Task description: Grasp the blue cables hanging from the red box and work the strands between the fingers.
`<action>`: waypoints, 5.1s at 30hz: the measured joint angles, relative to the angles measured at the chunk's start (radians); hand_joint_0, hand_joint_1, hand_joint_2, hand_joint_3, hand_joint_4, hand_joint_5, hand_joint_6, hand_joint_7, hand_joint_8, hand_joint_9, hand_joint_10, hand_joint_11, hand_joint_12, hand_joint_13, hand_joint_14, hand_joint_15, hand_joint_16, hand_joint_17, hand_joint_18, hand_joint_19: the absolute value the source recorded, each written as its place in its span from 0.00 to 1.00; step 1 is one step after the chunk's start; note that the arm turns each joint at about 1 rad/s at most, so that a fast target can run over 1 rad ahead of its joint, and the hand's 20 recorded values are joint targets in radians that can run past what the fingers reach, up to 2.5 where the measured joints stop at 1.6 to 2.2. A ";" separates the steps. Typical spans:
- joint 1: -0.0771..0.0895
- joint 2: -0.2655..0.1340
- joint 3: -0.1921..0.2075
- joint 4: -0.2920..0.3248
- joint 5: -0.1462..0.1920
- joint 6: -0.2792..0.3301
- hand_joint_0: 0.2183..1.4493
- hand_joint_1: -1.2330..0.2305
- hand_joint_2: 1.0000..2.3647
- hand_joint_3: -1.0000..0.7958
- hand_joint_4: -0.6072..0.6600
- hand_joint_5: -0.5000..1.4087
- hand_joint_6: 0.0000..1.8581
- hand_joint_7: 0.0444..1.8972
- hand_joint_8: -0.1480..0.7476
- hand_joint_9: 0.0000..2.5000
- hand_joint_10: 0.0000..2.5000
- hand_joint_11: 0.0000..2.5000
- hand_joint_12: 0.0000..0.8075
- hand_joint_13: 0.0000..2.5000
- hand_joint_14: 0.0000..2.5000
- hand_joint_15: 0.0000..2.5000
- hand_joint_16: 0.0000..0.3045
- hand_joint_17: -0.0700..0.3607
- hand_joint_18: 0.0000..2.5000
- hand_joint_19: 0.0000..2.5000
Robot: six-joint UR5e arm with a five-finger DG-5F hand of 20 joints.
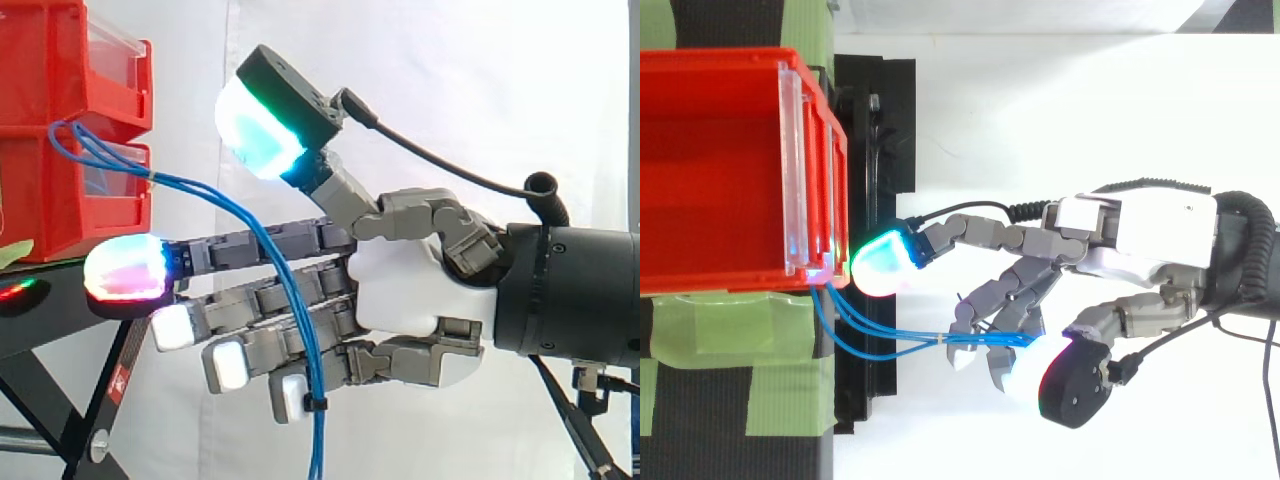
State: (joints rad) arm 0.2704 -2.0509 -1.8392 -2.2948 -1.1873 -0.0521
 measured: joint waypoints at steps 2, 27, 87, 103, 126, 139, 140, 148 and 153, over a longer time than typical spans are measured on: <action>0.000 0.000 0.000 0.000 -0.002 0.000 0.41 0.46 0.00 0.00 0.64 0.16 0.00 0.35 0.58 0.31 0.00 0.40 0.50 0.40 0.01 0.35 0.18 0.45 0.42 0.34; -0.008 0.000 0.000 0.003 -0.025 0.000 0.41 0.46 0.00 0.00 0.65 0.17 0.00 0.34 0.58 0.33 0.00 0.45 0.47 0.51 0.00 0.54 0.19 0.46 0.52 0.50; -0.013 0.000 0.000 0.017 -0.038 -0.011 0.41 0.46 0.00 0.00 0.67 0.20 0.00 0.35 0.49 0.30 0.86 0.34 0.45 0.44 0.78 0.41 0.18 0.44 0.59 0.66; -0.014 0.000 0.001 0.017 -0.041 -0.011 0.41 0.46 0.00 0.00 0.68 0.22 0.00 0.36 0.49 0.29 1.00 0.33 0.47 0.40 1.00 0.39 0.18 0.44 0.59 0.64; -0.015 0.000 0.000 0.017 -0.040 -0.011 0.40 0.48 0.00 0.00 0.72 0.32 0.01 0.40 0.53 0.43 1.00 0.71 0.57 0.57 1.00 0.45 0.22 0.52 0.64 0.28; -0.015 0.000 0.001 0.017 -0.037 -0.011 0.39 0.48 0.00 0.00 0.73 0.33 0.01 0.43 0.56 0.49 1.00 0.82 0.66 0.64 1.00 0.50 0.24 0.55 0.73 0.26; -0.015 0.000 0.001 0.017 -0.037 -0.011 0.39 0.48 0.00 0.00 0.73 0.34 0.01 0.44 0.55 0.49 1.00 0.81 0.65 0.64 1.00 0.50 0.24 0.55 0.73 0.26; -0.014 0.000 0.001 0.016 -0.034 -0.007 0.39 0.48 0.00 0.00 0.73 0.35 0.01 0.45 0.56 0.49 1.00 0.86 0.65 0.64 1.00 0.51 0.24 0.54 0.73 0.27; -0.014 0.000 0.005 0.011 -0.033 -0.016 0.39 0.48 0.00 0.00 0.72 0.35 0.01 0.46 0.56 0.49 1.00 0.86 0.64 0.64 1.00 0.50 0.25 0.56 0.74 0.26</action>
State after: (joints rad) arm 0.2560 -2.0509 -1.8342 -2.2835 -1.2203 -0.0679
